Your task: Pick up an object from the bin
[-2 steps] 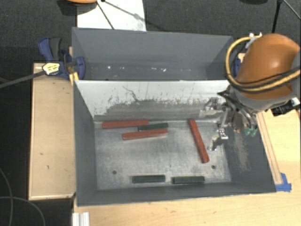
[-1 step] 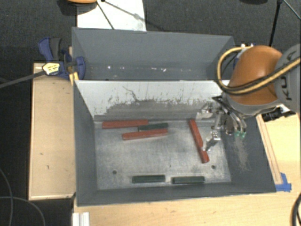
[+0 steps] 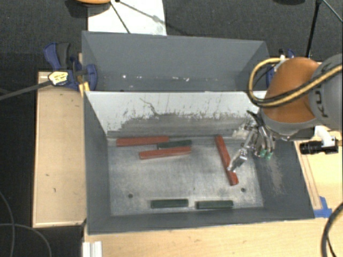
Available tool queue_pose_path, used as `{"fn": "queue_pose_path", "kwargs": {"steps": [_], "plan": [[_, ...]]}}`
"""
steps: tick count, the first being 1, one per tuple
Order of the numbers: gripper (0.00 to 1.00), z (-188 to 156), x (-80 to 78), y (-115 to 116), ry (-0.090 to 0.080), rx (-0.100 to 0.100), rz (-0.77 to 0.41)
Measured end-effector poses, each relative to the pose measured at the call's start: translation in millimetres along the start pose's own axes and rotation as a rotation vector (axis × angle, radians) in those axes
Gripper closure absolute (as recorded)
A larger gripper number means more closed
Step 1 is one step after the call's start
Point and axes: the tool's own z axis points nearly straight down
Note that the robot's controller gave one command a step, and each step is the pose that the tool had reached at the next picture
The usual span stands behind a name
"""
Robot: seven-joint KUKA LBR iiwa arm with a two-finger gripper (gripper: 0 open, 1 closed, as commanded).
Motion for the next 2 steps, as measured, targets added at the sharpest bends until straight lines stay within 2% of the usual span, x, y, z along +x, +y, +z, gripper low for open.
{"fn": "queue_pose_path", "kwargs": {"steps": [1, 2], "plan": [[0.0, 13.0, -13.2, -10.2, -0.005, -0.001, 0.034], [0.0, 70.1, -14.2, -14.5, -0.006, -0.002, 0.171]]}}
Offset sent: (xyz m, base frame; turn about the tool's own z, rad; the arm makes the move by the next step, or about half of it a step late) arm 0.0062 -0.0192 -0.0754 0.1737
